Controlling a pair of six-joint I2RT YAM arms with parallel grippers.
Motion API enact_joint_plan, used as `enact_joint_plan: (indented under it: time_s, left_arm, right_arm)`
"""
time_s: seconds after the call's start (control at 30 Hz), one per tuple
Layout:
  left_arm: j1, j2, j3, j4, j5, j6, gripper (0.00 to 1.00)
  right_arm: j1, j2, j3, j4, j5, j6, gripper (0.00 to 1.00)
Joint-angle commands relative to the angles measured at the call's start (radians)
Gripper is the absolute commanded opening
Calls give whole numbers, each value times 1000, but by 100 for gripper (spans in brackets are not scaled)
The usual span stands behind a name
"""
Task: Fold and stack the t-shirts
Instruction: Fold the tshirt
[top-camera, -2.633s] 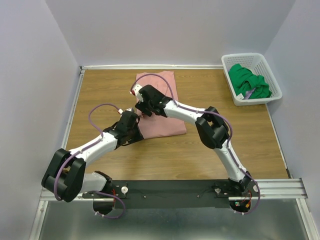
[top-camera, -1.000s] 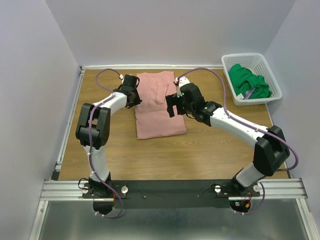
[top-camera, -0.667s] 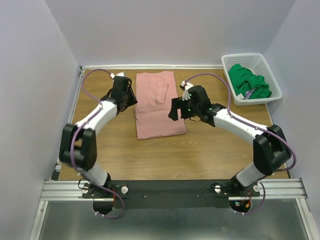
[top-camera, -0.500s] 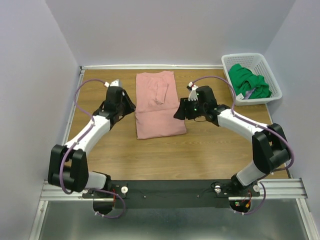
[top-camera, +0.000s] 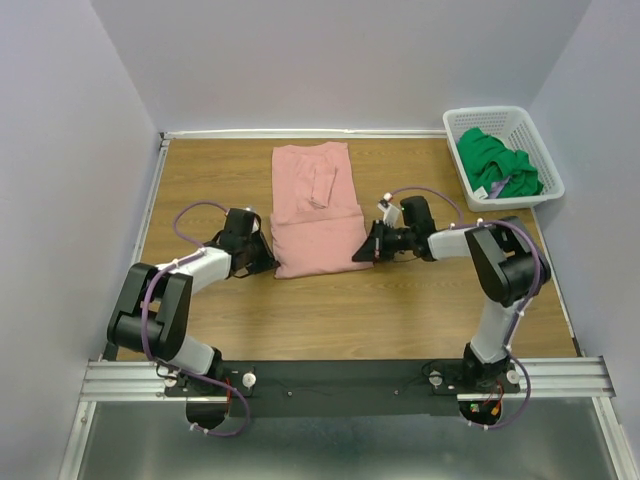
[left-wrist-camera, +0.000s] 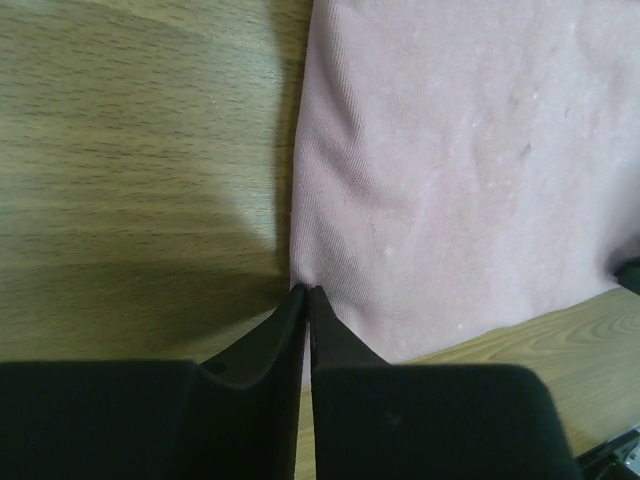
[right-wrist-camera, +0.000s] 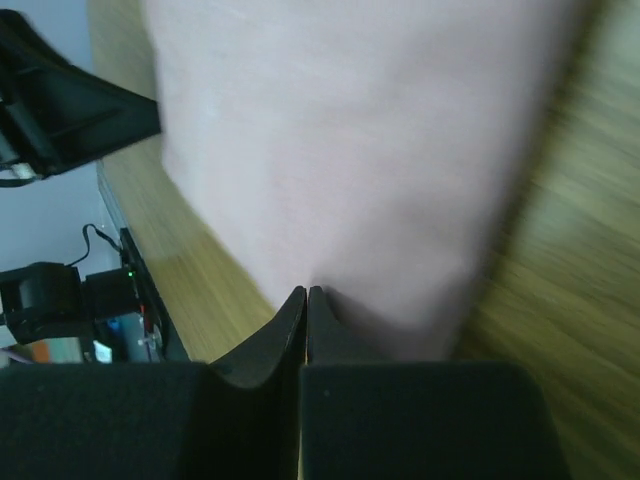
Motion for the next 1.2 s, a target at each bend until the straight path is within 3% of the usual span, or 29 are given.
enact_joint_plan:
  time_s: [0.0, 0.17, 0.4, 0.63, 0.87, 0.97, 1.17]
  left_arm:
    - [-5, 30, -40, 37, 29, -36, 10]
    - [-5, 26, -89, 34, 33, -66, 6]
    - [-5, -106, -155, -30, 18, -65, 6]
    - [-7, -264, -106, -31, 9, -85, 19]
    - [-72, -201, -50, -15, 70, -111, 17]
    - [-112, -191, -67, -14, 33, -137, 16]
    - [-114, -155, -149, 3, -31, -191, 11]
  right_arm:
    - [-103, 109, -89, 134, -113, 70, 8]
    - [-158, 148, -130, 141, -146, 66, 8]
    - [-160, -21, -103, -19, -136, 1, 8]
    - [-79, -119, -34, -53, -166, 35, 8]
    - [139, 6, 87, 36, -159, 128, 8]
    - [165, 71, 68, 191, -184, 205, 8]
    - [167, 224, 54, 207, -147, 191, 4]
